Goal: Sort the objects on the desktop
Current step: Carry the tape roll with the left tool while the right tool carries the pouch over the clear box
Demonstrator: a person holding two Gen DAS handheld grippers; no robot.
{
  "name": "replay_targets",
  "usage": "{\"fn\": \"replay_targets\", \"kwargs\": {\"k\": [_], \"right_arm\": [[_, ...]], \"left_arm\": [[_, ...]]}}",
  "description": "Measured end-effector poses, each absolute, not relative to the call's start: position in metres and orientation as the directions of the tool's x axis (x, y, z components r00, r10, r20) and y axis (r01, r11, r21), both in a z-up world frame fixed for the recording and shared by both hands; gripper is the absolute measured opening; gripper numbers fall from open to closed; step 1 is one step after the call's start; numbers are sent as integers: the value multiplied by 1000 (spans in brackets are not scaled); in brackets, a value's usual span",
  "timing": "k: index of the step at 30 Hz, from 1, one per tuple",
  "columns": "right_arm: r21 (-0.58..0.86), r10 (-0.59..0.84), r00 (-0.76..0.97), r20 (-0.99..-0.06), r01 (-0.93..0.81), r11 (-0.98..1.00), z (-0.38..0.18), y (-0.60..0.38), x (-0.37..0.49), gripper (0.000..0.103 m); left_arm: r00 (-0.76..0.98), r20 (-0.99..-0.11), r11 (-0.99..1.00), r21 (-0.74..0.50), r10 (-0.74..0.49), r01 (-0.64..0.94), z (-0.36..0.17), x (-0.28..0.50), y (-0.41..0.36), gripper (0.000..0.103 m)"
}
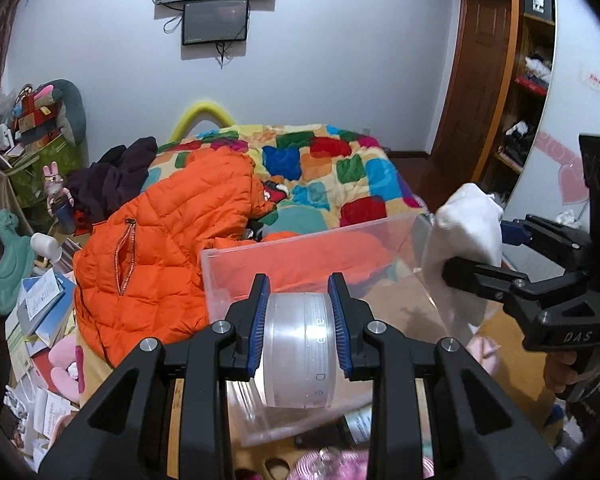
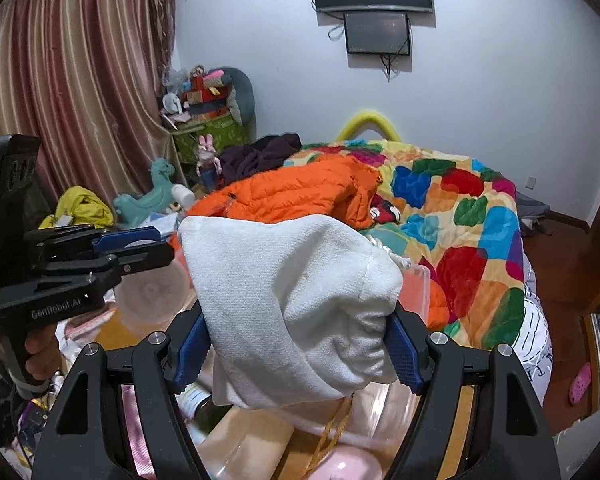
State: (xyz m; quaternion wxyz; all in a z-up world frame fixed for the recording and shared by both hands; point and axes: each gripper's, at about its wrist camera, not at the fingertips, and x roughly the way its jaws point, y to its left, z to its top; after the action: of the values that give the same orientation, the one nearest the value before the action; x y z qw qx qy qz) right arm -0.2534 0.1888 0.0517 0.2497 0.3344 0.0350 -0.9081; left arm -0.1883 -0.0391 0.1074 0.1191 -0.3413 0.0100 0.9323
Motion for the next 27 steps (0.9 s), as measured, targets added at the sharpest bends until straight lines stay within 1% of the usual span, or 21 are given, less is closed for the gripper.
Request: {"fn": "replay_targets", "kwargs": {"k": [6,9,16,20,27], "right_arm": [[44,-358,-605,-711,471,-881,25,174,-273,73],[36,-346,-595,-726,469,-882,20,172,-275,73],[-8,-294,-580,-760,461,-887,7,162,-276,73],[2,-288,-557,-779,457,-890,-2,161,-275,73],[67,-305,-538,-786,418,-906,-4,170,-274,74]], "left_arm": [[-692,-696,-973,-39,191,-228,77,-202,-34,29],[-687,-704,-973,-19,177,-231,71,-201,-32,29],[-669,-722,-971,-17,178,-240,62,-199,-31,29],[-665,-726,-971,-14,174,-239,57,-197,-30,30],[-664,-728,-966,5,173,-257,57,-185,-27,30]]}}
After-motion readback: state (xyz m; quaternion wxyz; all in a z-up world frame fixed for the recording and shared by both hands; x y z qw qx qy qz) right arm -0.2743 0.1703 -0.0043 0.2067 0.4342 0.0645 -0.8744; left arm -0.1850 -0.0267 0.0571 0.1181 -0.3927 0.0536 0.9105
